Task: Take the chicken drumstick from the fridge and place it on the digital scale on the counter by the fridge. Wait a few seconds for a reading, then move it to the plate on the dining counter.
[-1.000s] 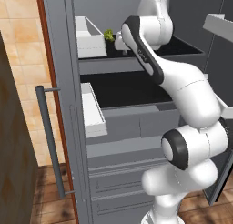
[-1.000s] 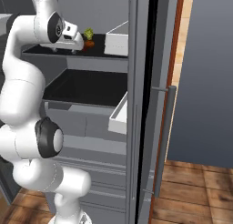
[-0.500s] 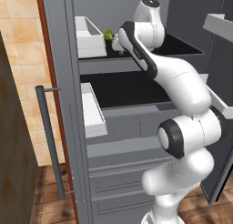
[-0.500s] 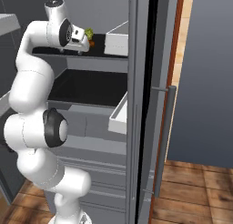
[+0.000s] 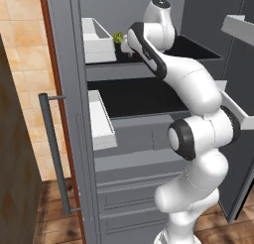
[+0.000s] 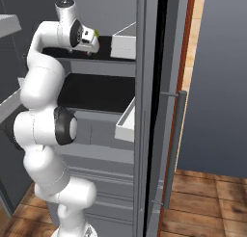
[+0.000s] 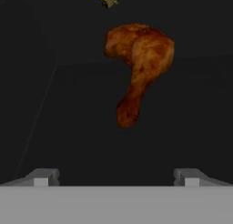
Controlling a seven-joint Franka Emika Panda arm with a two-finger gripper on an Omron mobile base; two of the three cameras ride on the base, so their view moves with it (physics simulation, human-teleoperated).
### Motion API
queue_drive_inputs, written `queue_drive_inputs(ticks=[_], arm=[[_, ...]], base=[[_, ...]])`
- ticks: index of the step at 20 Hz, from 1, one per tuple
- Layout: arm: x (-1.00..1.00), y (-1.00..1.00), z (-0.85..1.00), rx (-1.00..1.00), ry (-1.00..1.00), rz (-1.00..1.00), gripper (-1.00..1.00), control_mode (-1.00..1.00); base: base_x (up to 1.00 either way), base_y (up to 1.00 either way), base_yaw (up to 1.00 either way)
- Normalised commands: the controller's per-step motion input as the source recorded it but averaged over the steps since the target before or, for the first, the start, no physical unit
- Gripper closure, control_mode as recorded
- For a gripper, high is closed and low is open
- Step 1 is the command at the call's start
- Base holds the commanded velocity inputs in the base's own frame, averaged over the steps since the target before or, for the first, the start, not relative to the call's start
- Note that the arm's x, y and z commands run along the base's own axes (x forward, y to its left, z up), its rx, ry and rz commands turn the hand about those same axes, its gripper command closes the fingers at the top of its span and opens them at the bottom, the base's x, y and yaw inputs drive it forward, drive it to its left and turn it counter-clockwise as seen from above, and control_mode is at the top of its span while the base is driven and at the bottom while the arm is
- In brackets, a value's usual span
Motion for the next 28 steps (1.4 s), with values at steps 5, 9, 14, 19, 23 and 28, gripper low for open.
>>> queue_drive_inputs(ticks=[5, 9, 14, 19, 23, 28], arm=[[0.21, 0.0, 0.0, 0.0, 0.0, 0.0, -1.0, -1.0], [0.24, 0.0, -0.15, 0.0, 0.0, 0.0, -1.0, -1.0], [0.28, 0.0, -0.28, 0.0, 0.0, 0.0, -1.0, -1.0], [0.44, 0.0, 0.0, -0.05, 0.0, 0.0, -1.0, -1.0], [0.44, 0.0, -0.01, -0.09, 0.01, 0.0, -1.0, -1.0], [0.16, 0.0, -0.01, -0.08, 0.0, 0.0, -1.0, -1.0]], base=[[0.0, 0.0, 0.0], [0.0, 0.0, 0.0], [0.0, 0.0, 0.0], [0.0, 0.0, 0.0], [0.0, 0.0, 0.0], [0.0, 0.0, 0.0]])
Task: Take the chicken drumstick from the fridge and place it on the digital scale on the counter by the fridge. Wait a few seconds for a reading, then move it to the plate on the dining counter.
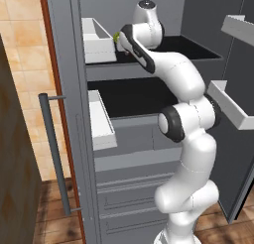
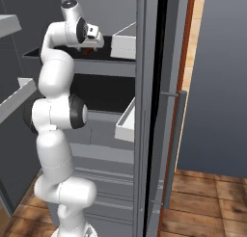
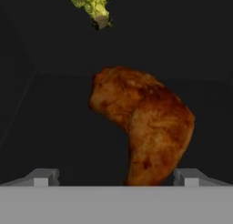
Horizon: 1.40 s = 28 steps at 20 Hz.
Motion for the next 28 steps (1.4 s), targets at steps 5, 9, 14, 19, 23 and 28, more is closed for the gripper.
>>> queue_drive_inputs(ticks=[5, 9, 14, 19, 23, 28], arm=[[0.0, 0.0, 0.0, -0.02, 0.0, 0.0, -1.0, -1.0], [0.0, 0.0, -0.04, 0.0, 0.0, 0.0, -1.0, -1.0], [-0.02, 0.0, -0.15, 0.0, 0.0, 0.0, -1.0, -1.0], [-0.13, -0.01, -0.15, 0.0, 0.0, 0.0, -1.0, -1.0], [0.03, 0.0, -0.08, 0.0, 0.0, 0.0, -1.0, -1.0], [0.08, 0.0, -0.17, 0.0, 0.0, -0.01, -1.0, -1.0]], base=[[0.0, 0.0, 0.0], [0.0, 0.0, 0.0], [0.0, 0.0, 0.0], [0.0, 0.0, 0.0], [0.0, 0.0, 0.0], [0.0, 0.0, 0.0]])
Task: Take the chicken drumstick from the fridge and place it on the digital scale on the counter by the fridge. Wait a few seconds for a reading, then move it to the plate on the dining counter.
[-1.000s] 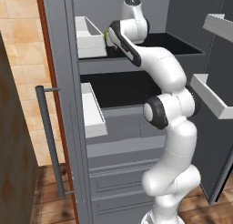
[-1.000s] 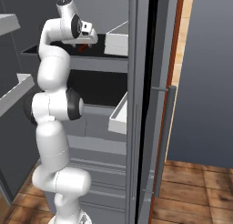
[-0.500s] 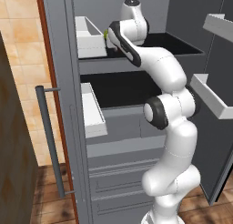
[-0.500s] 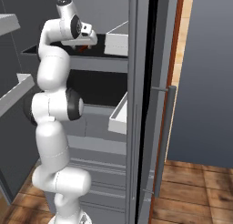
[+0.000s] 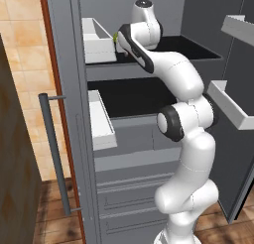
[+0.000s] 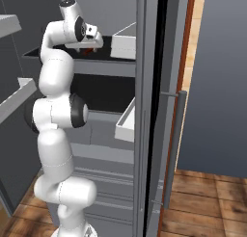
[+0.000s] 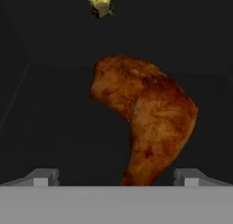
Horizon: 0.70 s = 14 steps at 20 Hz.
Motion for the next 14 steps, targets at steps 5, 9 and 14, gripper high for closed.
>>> queue_drive_inputs(ticks=[5, 9, 14], arm=[[-0.2, -0.01, -0.01, 0.0, 0.0, -0.03, -1.0, -1.0], [-0.11, 0.0, -0.14, 0.0, 0.0, -0.03, -1.0, -1.0], [0.0, 0.0, -0.49, 0.0, -0.02, -0.02, -1.0, -1.0]], base=[[0.0, 0.0, 0.0], [0.0, 0.0, 0.0], [0.0, 0.0, 0.0]])
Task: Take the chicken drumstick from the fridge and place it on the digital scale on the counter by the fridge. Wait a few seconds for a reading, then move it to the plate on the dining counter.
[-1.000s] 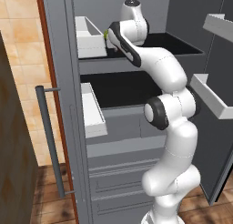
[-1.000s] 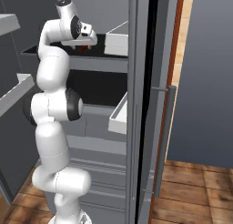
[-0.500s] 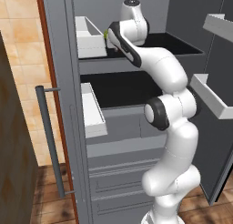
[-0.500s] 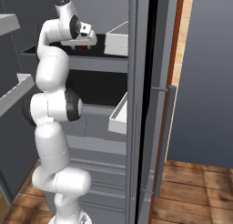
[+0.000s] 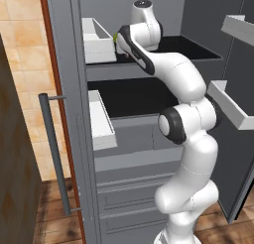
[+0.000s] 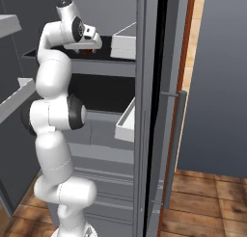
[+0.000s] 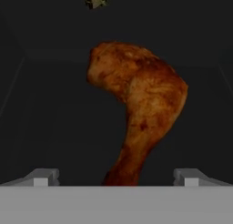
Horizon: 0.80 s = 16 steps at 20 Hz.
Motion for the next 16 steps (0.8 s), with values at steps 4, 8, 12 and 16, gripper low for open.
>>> queue_drive_inputs(ticks=[4, 8, 12, 16], arm=[[0.0, 0.0, -0.29, 0.0, -0.02, -0.02, -1.0, -1.0], [0.0, 0.0, -0.08, 0.0, 0.0, -0.03, -1.0, -1.0], [0.0, 0.0, -0.09, 0.0, 0.0, -0.03, 1.0, -1.0], [0.0, 0.0, -0.04, 0.0, 0.0, -0.03, 1.0, -1.0]], base=[[0.0, 0.0, 0.0], [0.0, 0.0, 0.0], [0.0, 0.0, 0.0], [0.0, 0.0, 0.0]])
